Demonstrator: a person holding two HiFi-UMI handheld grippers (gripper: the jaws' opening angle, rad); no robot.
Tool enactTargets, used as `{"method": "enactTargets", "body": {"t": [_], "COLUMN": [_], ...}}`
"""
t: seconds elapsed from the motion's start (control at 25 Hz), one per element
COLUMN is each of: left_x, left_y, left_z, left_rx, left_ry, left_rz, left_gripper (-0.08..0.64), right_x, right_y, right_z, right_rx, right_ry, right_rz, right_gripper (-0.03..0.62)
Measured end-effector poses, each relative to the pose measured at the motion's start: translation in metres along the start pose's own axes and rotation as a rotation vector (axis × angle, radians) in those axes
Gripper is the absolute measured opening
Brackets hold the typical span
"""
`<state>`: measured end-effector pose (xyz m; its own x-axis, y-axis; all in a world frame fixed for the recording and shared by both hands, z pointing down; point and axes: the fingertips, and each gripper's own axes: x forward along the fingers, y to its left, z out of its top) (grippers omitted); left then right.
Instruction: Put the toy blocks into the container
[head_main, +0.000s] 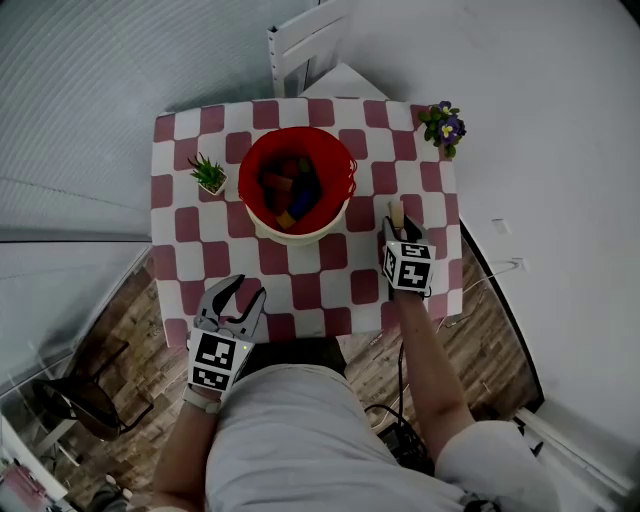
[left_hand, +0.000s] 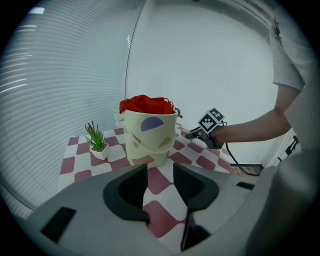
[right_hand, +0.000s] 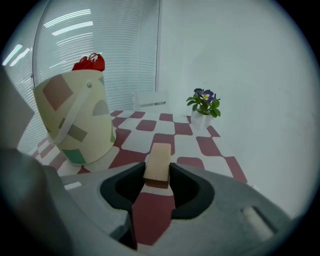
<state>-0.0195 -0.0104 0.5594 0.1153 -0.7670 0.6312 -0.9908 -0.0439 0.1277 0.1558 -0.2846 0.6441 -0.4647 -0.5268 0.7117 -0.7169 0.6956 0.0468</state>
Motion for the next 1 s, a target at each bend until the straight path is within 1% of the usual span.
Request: {"method": "enactTargets", "body": {"t": [0.28, 0.68, 1.0], "left_x": [-0.018, -0.051, -0.074], "left_y": [0.008, 0.024, 0.040], "left_z": [0.003, 0.012, 0.015], "left_rx": [0.014, 0.035, 0.024], "left_ry": [-0.033, -0.087, -0.127], "left_rz": [-0.011, -0.022, -0.003], "left_gripper": [0.155, 0.155, 0.155], "right_x": [-0.034, -0.089, -0.120], "right_y": [0.035, 0.071, 0.107], "right_z": [0.035, 0.087, 0.124], "right_rx": [-0.037, -0.052, -0.111], "right_ry": [-0.058, -0.152, -0.213], "right_rz": [0.016, -0.022, 0.001], "right_gripper": [0.156, 0.156, 0.156]}}
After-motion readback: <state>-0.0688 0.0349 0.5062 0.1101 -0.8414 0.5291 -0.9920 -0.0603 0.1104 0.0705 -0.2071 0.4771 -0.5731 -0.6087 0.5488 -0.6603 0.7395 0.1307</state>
